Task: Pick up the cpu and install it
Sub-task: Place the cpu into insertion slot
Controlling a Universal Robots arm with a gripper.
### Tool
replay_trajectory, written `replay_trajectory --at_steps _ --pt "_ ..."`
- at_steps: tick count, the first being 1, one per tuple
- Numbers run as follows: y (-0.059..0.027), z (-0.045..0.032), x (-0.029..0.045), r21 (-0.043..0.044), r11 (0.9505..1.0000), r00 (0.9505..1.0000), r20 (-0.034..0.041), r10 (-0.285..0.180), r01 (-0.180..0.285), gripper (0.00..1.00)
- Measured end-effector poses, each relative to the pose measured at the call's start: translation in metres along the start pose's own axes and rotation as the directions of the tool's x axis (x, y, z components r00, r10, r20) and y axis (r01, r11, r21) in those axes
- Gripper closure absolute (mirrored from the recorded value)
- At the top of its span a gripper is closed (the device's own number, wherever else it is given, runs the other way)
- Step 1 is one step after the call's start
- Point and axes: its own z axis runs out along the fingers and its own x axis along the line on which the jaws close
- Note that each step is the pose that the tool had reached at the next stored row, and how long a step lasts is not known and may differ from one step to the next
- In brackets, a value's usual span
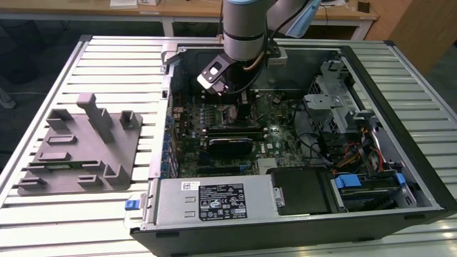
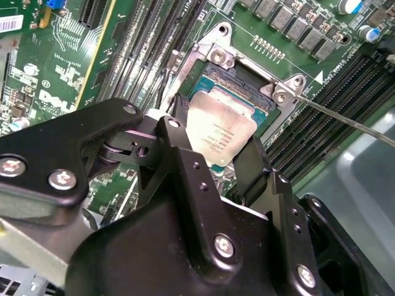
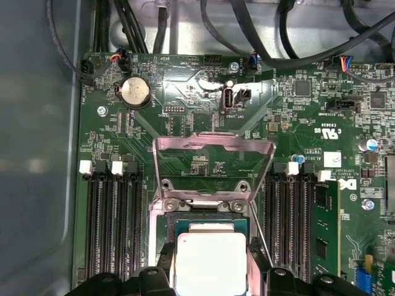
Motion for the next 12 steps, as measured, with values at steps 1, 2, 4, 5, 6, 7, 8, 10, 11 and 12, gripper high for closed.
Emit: replay_trajectory --at_steps 1,2,4,5,6,7,8,10,11,12 --pt "-0.0001 0.0008 0.0 0.0 1.0 1.0 0.0 0.0 0.0 0.46" --pt "-0.0001 0.0016 0.0001 0.0 1.0 1.0 0.0 0.0 0.0 0.46" --pt "-0.0002 0.0029 0.0001 0.0 1.0 1.0 0.0001 0.0 0.0 0.46" --pt "-0.0002 0.0034 0.0001 0.0001 1.0 1.0 0.0002 0.0 0.0 0.46" --pt "-0.0002 0.0037 0.0001 0.0001 1.0 1.0 0.0002 0.0 0.0 0.46" --pt "-0.0002 0.0039 0.0001 0.0001 1.0 1.0 0.0002 0.0 0.0 0.46" --pt "-0.0002 0.0042 0.0001 0.0 1.0 1.0 0.0001 0.0 0.0 0.46" --pt "-0.0003 0.0051 0.0002 0.0 1.0 1.0 0.0 0.0 0.0 0.46" --pt "-0.0004 0.0055 0.0002 0.0 1.0 1.0 0.0 0.0 0.0 0.46" --pt "-0.0005 0.006 0.0002 0.0 1.0 1.0 0.0001 0.0 0.0 0.46"
